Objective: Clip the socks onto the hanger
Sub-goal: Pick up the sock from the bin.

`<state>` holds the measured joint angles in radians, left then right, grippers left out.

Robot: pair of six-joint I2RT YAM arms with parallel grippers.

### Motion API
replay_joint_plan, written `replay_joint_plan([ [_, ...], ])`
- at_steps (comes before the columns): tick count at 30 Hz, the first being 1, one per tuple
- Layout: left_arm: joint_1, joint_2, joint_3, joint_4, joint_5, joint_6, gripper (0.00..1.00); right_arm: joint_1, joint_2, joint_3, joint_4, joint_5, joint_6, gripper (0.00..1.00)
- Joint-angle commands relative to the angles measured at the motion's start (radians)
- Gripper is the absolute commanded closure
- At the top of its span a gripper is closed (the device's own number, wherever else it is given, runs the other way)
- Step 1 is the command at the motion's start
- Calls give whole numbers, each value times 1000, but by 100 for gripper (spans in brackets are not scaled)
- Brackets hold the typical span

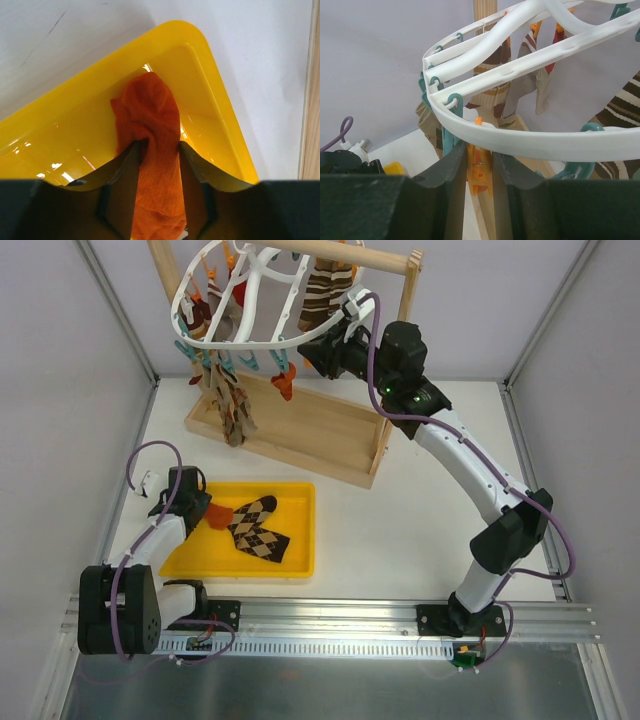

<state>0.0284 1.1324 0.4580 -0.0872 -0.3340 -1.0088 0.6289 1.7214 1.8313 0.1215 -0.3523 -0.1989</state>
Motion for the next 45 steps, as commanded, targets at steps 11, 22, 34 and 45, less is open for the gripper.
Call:
replay_joint_plan([
  [11, 22, -181, -4, 18, 45, 96, 100, 3, 33, 115, -46, 22, 18, 99],
  [22, -143, -451, 221, 53, 587, 553, 100, -18, 15, 115, -80, 3, 130, 99],
  [34, -496, -166, 341, 372, 802, 857, 100, -41, -3, 109, -94, -34, 227, 99],
  [45, -509, 30, 568, 452, 859, 946, 100, -43, -23, 79, -83, -43, 256, 99],
])
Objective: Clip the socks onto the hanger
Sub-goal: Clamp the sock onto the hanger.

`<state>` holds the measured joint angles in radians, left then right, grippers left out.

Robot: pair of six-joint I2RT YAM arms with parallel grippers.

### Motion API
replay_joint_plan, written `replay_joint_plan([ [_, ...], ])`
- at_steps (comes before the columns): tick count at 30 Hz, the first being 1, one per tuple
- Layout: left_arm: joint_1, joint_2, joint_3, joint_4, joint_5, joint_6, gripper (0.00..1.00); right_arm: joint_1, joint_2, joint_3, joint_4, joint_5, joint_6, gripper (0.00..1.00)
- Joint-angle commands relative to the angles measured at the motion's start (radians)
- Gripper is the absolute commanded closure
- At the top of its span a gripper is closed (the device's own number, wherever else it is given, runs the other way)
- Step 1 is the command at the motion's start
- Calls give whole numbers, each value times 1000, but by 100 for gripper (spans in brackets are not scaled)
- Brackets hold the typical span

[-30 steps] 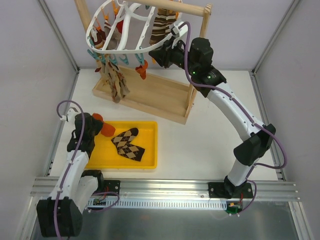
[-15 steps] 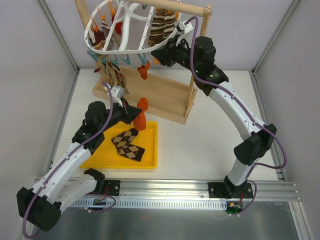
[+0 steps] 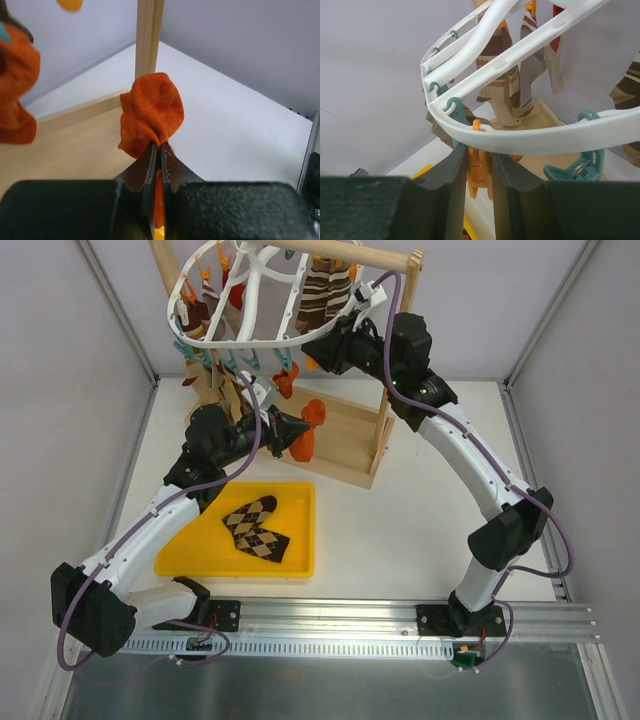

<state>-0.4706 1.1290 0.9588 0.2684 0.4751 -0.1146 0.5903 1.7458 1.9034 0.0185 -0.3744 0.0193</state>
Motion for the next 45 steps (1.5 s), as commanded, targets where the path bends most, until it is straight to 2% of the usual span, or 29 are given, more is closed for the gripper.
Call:
replay_joint_plan([
  [1, -10, 46, 80, 107, 43, 50, 100, -4, -48, 6, 21, -24, 41, 99],
  [6, -10, 97, 109, 155, -6, 56, 100, -6, -52, 5, 12, -15, 59, 99],
  [21, -3, 103, 138, 190, -144, 139, 100, -12, -55, 2, 5, -29, 79, 99],
  [27, 33, 95, 124, 245, -96, 82, 100, -12, -65, -7, 9, -34, 68, 99],
  [45, 50, 141, 170, 272, -18, 56, 100, -18, -72, -18, 21, -35, 76, 99],
])
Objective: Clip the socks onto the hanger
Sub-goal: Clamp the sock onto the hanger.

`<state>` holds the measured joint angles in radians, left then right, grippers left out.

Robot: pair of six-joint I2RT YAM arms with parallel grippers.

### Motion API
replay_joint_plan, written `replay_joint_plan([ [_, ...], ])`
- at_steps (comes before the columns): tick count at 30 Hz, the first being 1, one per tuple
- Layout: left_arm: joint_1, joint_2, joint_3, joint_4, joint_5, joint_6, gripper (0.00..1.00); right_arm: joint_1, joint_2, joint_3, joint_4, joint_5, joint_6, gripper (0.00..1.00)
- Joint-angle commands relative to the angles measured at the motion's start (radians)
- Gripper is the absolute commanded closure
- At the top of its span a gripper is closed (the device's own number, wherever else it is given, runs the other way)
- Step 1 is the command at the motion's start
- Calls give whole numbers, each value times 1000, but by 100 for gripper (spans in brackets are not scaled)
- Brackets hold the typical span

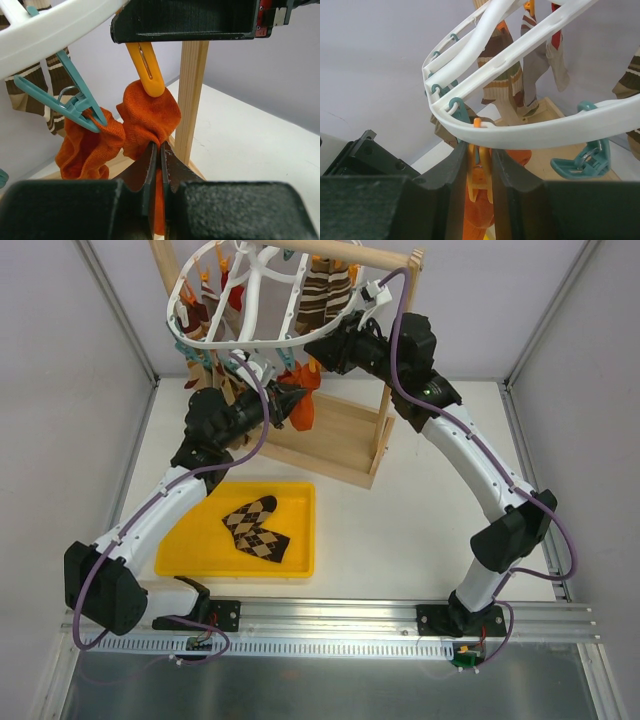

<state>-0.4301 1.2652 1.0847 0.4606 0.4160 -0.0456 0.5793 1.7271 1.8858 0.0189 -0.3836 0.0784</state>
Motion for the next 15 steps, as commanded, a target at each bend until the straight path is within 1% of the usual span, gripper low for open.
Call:
replay_joint_plan([
  [1, 11, 10, 50, 81, 44, -17, 100, -6, -55, -4, 21, -26, 21, 99],
  [15, 11, 37, 61, 122, 78, -53, 100, -7, -60, -42, 88, -5, 37, 99],
])
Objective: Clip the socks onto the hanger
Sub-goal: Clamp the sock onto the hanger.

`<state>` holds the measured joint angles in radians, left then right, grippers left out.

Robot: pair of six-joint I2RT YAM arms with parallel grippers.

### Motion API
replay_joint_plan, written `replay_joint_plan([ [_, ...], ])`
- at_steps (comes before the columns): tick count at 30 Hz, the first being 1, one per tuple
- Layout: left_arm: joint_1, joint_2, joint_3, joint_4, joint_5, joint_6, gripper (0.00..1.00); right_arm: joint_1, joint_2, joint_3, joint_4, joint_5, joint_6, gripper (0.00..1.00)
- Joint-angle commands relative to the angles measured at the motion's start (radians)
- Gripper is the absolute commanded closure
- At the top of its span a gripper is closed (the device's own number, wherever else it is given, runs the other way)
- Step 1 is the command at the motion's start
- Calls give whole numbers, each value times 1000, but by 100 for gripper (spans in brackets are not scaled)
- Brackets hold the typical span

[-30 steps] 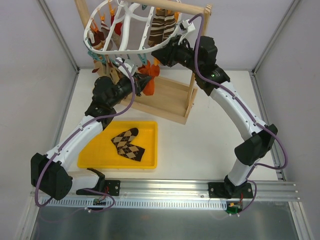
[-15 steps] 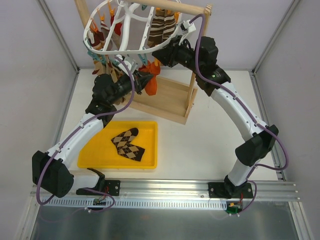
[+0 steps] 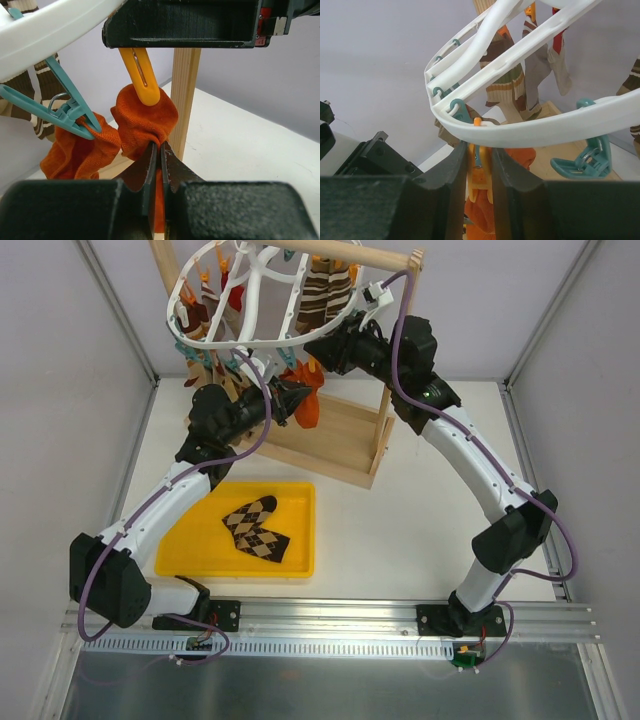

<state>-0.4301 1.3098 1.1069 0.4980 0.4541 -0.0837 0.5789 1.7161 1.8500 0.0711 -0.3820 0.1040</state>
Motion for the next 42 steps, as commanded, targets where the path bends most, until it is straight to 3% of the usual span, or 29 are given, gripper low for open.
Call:
replay_joint_plan([
  [1, 11, -15, 34, 86, 43, -14, 100, -7, -46, -5, 36, -6, 7, 99],
  [20, 21, -24, 45, 111, 98, -36, 100, -5, -44, -9, 59, -15, -1, 99],
  [25, 22, -21, 36, 108, 83, -27, 100, -7, -43, -5, 59, -20, 5, 91],
  [28, 22, -18, 34, 108, 81, -28, 100, -7, -39, 0, 56, -29, 10, 80],
  [29, 22, -18, 34, 108, 80, -27, 100, -7, -39, 0, 55, -31, 10, 66],
  [32, 24, -18, 36, 106, 77, -27, 100, -7, -39, 2, 42, -29, 3, 43],
  [42, 25, -7, 48, 91, 52, -25, 100, -7, -82, 5, -63, 0, -44, 11],
])
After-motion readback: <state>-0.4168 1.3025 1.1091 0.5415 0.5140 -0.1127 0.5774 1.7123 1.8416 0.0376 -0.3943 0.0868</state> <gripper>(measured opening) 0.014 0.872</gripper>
